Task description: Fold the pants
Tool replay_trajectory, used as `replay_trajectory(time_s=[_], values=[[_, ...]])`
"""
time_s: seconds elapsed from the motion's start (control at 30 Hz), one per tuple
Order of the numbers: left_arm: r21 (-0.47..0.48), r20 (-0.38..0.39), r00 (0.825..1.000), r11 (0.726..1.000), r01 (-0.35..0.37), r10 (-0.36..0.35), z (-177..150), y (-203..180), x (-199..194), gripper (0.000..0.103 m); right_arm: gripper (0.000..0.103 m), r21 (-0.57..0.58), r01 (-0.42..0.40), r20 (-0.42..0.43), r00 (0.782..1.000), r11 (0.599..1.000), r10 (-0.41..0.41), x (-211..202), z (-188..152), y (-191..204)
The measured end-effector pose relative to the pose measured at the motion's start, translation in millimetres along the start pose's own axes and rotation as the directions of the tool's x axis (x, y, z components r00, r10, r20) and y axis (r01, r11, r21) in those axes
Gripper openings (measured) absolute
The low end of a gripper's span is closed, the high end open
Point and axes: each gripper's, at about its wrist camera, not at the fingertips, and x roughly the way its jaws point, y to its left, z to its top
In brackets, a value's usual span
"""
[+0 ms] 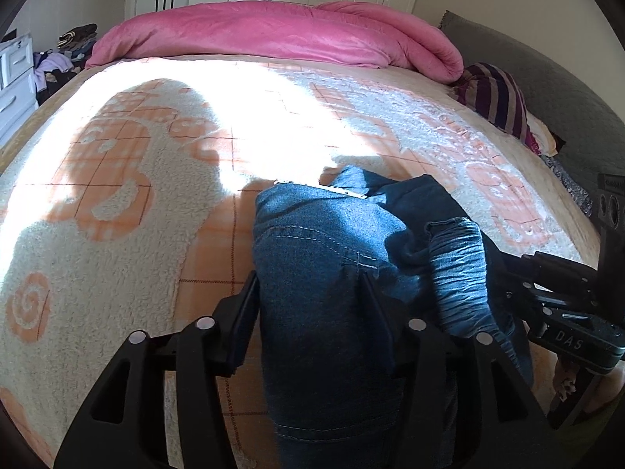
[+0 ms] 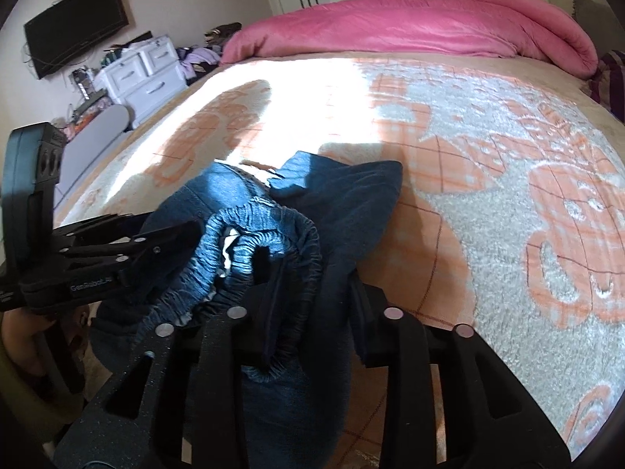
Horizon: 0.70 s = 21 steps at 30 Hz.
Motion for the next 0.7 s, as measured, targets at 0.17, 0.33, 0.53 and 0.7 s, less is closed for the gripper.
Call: replay_trajectory(time_s=[0.17,0.33,0.53,0.7], values=[[-0.003,-0.006,1.0,1.0,-0.011,0.011,-0.7,1.9,2.7,0.06,0.041,0.01,0.064,-0.024,0.998,0.998,-0.064,4.2,-3.1,-1.7],[0.001,-0.011,1.0,1.0,-0.013,0.013,-0.9,0.9,3.9,0.06,0.049,0.015,0.098,-0.055,0.994,0.995,-0.097,10.1,-4.7,-4.9],[0.0,-0.01,1.0,1.0,-0.014,0.014,-0.3,1.1,3.9,0.06,0.063,0.022,0.109,-0.054,0.993,0.994,-0.107,8.1,-4.1,-8.7],[0.002,-0.007,1.0,1.0,-0.021,0.021,0.6,-1.0,0.2,0.072,0.077,0.024,0.111,-0.034,0.993,0.993,-0.111,1.1,-2.6,-8.4]])
